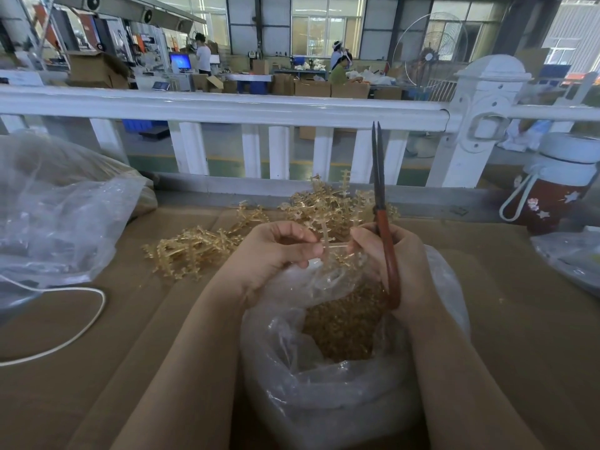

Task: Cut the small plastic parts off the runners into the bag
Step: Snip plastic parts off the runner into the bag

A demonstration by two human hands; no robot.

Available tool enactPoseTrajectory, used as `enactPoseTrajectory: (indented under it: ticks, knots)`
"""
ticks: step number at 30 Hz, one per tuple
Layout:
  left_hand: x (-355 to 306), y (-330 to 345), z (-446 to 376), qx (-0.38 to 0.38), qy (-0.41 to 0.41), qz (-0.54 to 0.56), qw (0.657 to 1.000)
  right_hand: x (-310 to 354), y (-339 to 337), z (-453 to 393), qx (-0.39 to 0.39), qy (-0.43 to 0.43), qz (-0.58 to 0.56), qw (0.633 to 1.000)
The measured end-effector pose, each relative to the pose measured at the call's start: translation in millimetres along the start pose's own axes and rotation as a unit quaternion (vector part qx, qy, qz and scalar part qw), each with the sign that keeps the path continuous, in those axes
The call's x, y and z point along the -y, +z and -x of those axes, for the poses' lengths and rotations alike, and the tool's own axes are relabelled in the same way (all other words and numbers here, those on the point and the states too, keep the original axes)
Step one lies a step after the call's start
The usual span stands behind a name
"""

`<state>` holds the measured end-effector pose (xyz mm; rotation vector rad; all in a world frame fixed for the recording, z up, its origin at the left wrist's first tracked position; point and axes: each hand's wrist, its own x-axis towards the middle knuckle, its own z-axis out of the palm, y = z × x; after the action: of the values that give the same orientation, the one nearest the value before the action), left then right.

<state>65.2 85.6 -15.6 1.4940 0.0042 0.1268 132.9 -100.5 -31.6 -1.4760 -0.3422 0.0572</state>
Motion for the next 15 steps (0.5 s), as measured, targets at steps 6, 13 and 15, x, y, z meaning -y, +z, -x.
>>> enactPoseTrajectory:
  ticks: [6,13,15]
  knots:
    - [-5,-1,-1,0.012,0.010,0.033,0.999,2,-1,4,0.013,-0.020,-0.039,0.999]
    - [-14,6,-2,-0.035,0.109,0.020,0.993,8,-1,7,0.031,-0.048,-0.079,0.995]
    - [-17,8,-2,-0.046,0.129,0.012,0.991,8,-1,7,0.029,-0.052,-0.075,0.995]
